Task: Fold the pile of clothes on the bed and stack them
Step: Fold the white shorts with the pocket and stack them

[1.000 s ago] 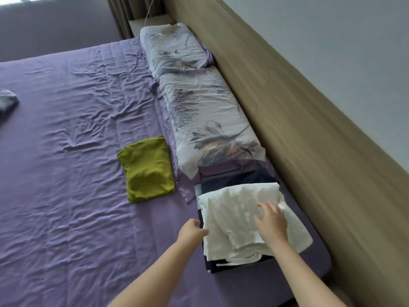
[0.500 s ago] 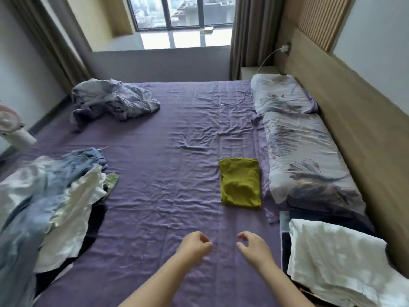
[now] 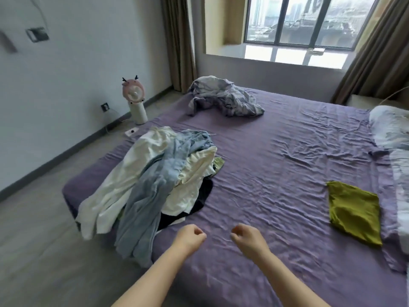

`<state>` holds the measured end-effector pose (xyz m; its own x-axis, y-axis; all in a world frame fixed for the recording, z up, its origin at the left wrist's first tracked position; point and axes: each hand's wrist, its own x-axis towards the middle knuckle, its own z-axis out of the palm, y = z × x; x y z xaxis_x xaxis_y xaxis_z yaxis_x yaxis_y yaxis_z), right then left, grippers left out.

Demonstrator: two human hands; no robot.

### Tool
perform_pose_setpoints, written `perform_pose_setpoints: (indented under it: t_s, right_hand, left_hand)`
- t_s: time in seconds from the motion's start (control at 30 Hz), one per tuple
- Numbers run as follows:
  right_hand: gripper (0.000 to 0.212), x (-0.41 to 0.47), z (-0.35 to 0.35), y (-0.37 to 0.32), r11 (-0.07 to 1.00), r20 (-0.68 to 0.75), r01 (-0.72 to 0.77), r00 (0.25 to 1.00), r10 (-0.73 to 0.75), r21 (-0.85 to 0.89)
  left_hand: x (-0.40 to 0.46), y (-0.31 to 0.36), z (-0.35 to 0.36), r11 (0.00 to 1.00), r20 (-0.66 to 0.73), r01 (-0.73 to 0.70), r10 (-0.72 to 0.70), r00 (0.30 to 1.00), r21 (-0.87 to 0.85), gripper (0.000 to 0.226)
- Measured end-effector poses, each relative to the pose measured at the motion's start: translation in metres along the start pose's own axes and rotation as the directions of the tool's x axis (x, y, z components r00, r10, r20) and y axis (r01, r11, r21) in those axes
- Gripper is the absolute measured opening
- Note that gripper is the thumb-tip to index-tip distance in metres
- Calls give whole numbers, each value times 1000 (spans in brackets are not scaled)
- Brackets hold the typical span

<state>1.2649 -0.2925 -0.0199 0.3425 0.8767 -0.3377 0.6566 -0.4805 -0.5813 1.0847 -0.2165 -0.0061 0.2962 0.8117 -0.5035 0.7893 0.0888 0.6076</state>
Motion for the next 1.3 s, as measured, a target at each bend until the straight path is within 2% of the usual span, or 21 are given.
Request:
perform_pose_setpoints:
  t_s: [0.13,0.27,0.37,0.5,0.73,0.9,1.3]
  right_hand:
    - [17,8,32,-62,999,56,43,998,-42,-17]
    - [20,24,52,-105,990,100,118,989,-110,-79]
    - [23,42,60,-123,981,124,145,984,-128,-132]
    - [19,78,70,-137,983,148,153,979,-138,-101]
    - [20,159,65,-145,995,181,62,982,-48,-73]
    - [21,219,51,-142,992,210,63,977,-39,-113]
    - [33,365,6,-106,983,93,-149,983,159,-111]
  left_hand:
    - [-8,-54,-55,995,-78,54,-61,995,-79,8]
    - [-1,-88,-93,996,-146,90,-93,985,-27,15]
    - [11,-98,-111,993,-155,114,-117,981,-25,14]
    - [37,-101,-127,990,-132,131,-137,982,-48,7]
    - [118,-80,-153,988,-99,150,-147,984,26,10]
    - [180,-53,-163,992,-44,118,-116,992,44,11]
    - [334,22,-139,992,146,30,-49,988,125,24]
